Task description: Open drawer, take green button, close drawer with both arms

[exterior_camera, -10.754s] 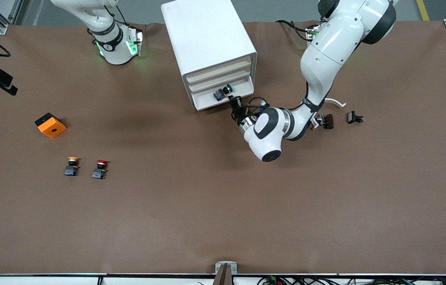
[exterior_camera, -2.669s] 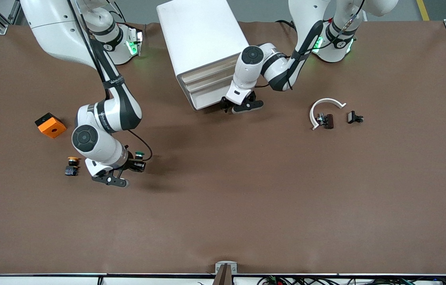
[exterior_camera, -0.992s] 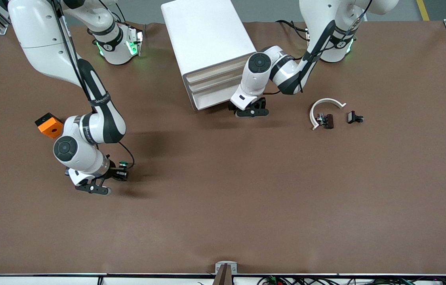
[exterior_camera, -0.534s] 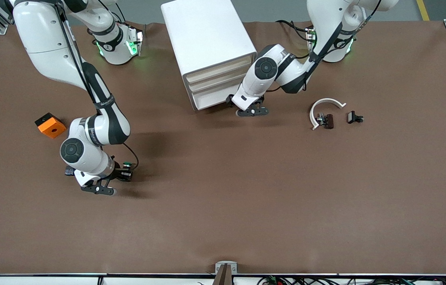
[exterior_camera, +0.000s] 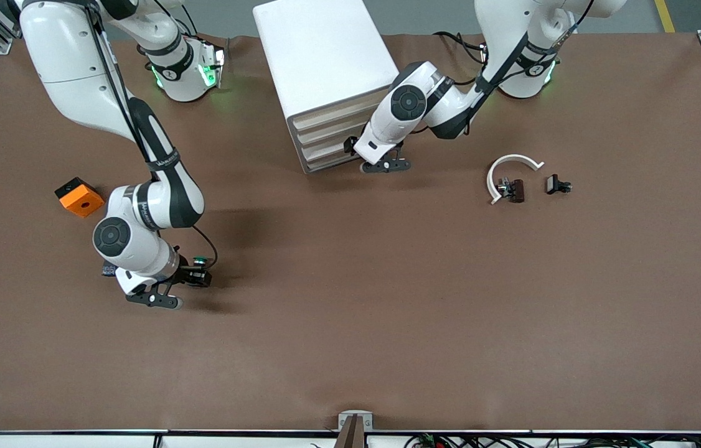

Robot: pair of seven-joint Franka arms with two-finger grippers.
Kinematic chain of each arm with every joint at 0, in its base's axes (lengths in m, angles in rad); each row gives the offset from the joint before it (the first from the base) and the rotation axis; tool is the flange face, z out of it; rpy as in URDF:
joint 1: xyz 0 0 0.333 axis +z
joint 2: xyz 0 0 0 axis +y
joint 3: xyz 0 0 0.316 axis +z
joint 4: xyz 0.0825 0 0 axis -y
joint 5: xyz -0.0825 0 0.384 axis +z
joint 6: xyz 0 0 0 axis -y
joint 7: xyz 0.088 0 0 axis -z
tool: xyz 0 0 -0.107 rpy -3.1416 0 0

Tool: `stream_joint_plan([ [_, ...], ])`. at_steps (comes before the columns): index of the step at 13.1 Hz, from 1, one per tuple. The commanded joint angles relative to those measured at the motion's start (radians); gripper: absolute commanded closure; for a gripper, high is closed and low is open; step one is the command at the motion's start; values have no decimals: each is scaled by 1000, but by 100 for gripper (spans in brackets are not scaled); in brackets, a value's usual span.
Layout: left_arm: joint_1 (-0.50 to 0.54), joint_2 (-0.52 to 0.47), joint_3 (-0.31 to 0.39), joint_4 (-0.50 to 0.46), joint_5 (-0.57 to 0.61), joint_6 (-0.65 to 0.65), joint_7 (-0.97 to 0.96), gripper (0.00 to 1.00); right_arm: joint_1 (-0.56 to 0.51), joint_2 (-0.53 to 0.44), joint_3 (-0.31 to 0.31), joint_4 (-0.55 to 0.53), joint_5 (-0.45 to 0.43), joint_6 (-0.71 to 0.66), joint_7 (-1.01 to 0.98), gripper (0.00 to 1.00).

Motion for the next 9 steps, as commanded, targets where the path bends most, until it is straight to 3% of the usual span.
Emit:
stream_joint_plan([
  [1, 7, 4, -30, 25, -51, -14, 2, 0, 0, -1, 3, 24, 9, -15, -4, 0],
  [4, 70, -16, -18, 56, -39, -51, 4, 0, -11, -40, 1, 24, 2, -54, -30, 0],
  [9, 320, -36, -18, 299, 118, -336, 10, 0, -67, -164, -2, 24, -1, -237, -203, 0],
])
